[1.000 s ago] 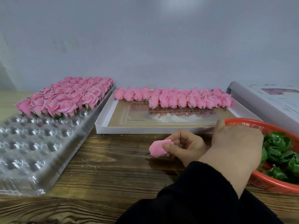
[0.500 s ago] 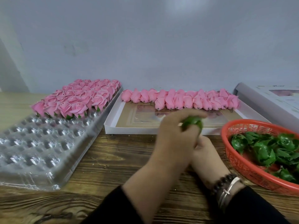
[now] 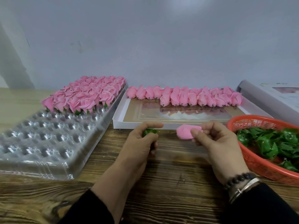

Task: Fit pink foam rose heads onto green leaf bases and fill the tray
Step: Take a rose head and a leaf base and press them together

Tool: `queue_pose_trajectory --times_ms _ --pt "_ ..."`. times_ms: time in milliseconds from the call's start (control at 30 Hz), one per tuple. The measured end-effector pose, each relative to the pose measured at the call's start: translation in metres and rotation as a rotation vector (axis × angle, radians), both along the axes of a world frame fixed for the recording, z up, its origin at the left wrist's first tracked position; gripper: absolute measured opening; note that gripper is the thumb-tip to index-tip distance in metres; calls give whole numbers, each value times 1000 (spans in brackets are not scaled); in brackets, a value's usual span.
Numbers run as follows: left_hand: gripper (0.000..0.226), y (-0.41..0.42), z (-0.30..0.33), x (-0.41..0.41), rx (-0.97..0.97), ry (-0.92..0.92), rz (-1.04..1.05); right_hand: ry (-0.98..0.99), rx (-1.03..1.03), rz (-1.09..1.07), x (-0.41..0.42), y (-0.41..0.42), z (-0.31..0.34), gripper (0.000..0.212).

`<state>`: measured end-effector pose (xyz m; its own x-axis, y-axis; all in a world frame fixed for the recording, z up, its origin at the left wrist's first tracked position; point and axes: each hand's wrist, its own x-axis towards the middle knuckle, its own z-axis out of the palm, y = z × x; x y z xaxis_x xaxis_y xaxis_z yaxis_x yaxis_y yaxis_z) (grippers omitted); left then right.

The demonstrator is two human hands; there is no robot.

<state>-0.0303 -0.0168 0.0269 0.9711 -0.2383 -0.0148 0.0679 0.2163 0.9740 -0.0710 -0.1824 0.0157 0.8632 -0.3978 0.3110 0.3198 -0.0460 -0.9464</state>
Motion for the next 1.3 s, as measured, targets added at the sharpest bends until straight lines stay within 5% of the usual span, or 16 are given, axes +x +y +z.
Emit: queue_pose_trajectory --times_ms 133,333,800,1300 --pt "18 -1 0 2 -105 179 -136 -37 35 -12 -11 10 7 10" --pt "46 -4 -3 10 -294 419 -55 -63 -91 46 -10 26 6 11" --pt "32 -11 -9 9 -337 315 -94 -76 -326 -3 -7 24 1 15" --pt "51 -18 -10 -1 -355 284 -220 -189 -582 -62 -5 22 2 35"
